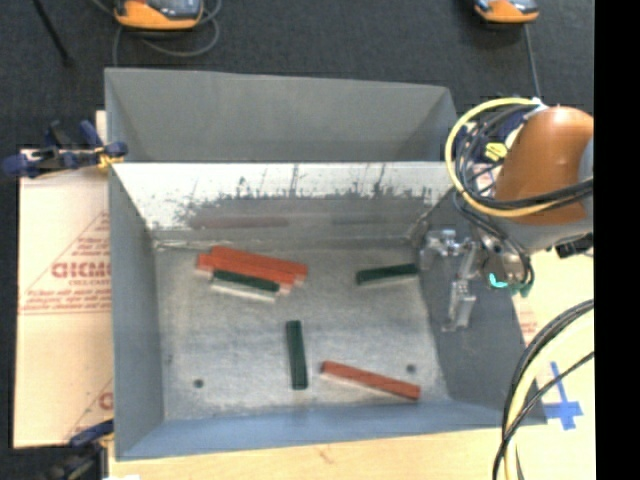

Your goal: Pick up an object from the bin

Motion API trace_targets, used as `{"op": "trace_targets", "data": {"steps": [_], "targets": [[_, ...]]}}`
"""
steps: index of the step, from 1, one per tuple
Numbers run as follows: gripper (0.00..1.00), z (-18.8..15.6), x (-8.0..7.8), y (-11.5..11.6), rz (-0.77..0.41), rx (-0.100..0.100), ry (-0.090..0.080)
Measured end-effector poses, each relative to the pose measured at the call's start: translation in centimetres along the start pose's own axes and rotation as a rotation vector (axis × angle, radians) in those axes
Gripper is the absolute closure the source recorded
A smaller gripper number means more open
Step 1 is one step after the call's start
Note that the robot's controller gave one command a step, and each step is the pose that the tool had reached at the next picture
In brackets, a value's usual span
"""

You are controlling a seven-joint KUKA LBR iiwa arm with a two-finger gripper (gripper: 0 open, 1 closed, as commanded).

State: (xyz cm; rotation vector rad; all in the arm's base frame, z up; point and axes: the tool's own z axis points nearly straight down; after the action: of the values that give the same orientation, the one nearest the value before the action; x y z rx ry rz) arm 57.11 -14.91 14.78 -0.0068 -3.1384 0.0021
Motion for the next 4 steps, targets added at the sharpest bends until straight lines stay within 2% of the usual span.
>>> {"op": "trace_targets", "data": {"steps": [1,2,3,4], "targets": [[0.00,8.1,-6.3,2.1,0.026,-0.003,-0.006],[0.00,4.5,-5.4,4.1,-0.128,0.001,-0.009],[0.00,4.6,-5.8,2.7,-0.134,0.003,-0.010],[0.00,7.7,-6.9,3.0,-0.068,-0.002,-0.012]]}}
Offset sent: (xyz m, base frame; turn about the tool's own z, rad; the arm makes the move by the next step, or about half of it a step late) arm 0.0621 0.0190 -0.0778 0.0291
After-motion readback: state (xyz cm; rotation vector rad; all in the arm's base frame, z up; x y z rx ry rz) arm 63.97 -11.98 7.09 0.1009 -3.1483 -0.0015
